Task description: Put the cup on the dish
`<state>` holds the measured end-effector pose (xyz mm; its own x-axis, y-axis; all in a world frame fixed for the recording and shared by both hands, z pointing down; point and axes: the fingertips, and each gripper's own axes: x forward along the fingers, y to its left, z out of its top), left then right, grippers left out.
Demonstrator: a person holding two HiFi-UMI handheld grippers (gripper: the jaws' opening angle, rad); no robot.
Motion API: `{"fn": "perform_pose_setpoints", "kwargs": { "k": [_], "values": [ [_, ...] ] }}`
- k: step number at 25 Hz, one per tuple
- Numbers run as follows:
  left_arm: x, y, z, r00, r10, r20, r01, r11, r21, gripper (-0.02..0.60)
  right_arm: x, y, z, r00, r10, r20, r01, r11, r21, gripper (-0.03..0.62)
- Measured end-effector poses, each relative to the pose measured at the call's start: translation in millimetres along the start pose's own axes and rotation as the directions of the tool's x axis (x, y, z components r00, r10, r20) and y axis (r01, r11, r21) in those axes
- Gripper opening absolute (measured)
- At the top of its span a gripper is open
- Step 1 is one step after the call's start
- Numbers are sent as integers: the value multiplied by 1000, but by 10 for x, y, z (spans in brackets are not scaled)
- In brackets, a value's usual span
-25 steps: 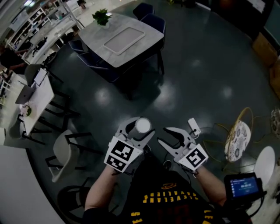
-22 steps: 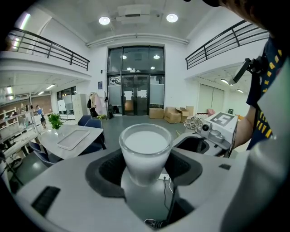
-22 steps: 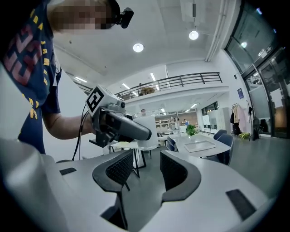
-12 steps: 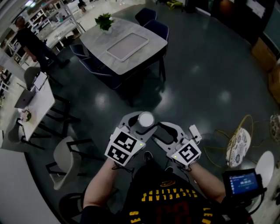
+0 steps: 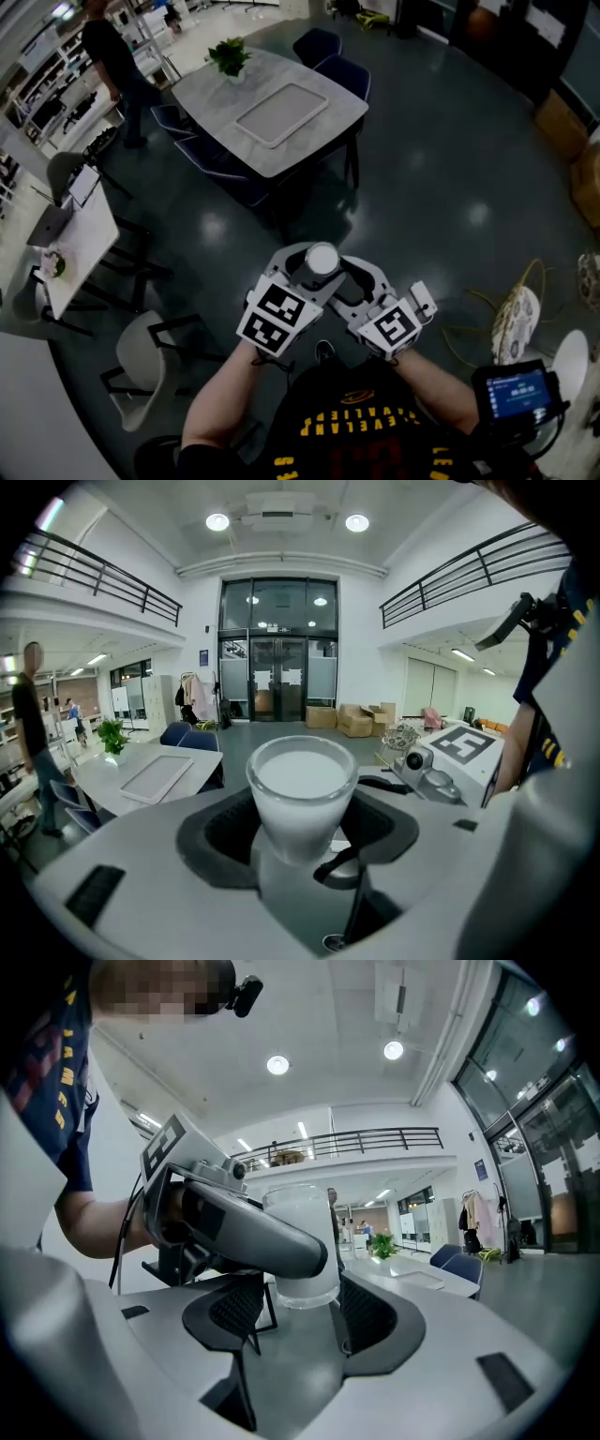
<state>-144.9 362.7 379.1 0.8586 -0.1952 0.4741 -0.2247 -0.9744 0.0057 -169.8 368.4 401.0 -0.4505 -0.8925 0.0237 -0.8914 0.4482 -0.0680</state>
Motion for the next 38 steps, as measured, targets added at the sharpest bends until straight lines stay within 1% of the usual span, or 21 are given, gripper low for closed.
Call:
{"fn": "perform_pose_setpoints", "kwargs": {
  "k": [4, 7, 12, 14, 18, 21, 25, 28, 34, 38],
  "values": [
    [64, 140, -156, 1000, -29, -12, 28, 999, -35, 261, 203, -22, -63, 999, -33, -10, 33, 999, -28, 256],
    [90, 214, -176, 998, -58, -12, 57, 996, -62, 261, 282, -55, -77, 998, -57, -16, 56, 997, -46, 256],
    [147, 334, -169, 996, -91, -20, 89, 994, -59, 261, 422, -144, -61, 997, -81, -15, 80, 994, -70, 256],
    [155, 399, -141, 995, -95, -17, 94, 993, -65, 261, 482, -182, -47, 996, -92, -11, 92, 994, -62, 255],
    [192, 517, -58, 996, -90, 0, 89, 995, -48, 261, 577, -284, 36, 994, -111, 5, 111, 992, -54, 244],
    [219, 605, 39, 995, -84, 46, 86, 995, -55, 261, 642, -359, 96, 994, -111, 26, 112, 993, -47, 242],
    [287, 737, 157, 992, -57, 114, 67, 993, -93, 261, 738, -472, 122, 994, -108, 16, 108, 994, -27, 241],
    [382, 845, 204, 989, -17, 150, 35, 992, -120, 261, 796, -590, 91, 995, -101, 22, 101, 995, 6, 241],
    [586, 1128, 273, 975, 91, 203, -61, 987, -151, 261, 962, -900, 119, 995, -97, 23, 98, 995, -24, 236],
    [768, 1279, 418, 966, 123, 227, -88, 984, -158, 261, 1031, -1160, 126, 997, -64, 52, 65, 998, -17, 233]
  ]
}}
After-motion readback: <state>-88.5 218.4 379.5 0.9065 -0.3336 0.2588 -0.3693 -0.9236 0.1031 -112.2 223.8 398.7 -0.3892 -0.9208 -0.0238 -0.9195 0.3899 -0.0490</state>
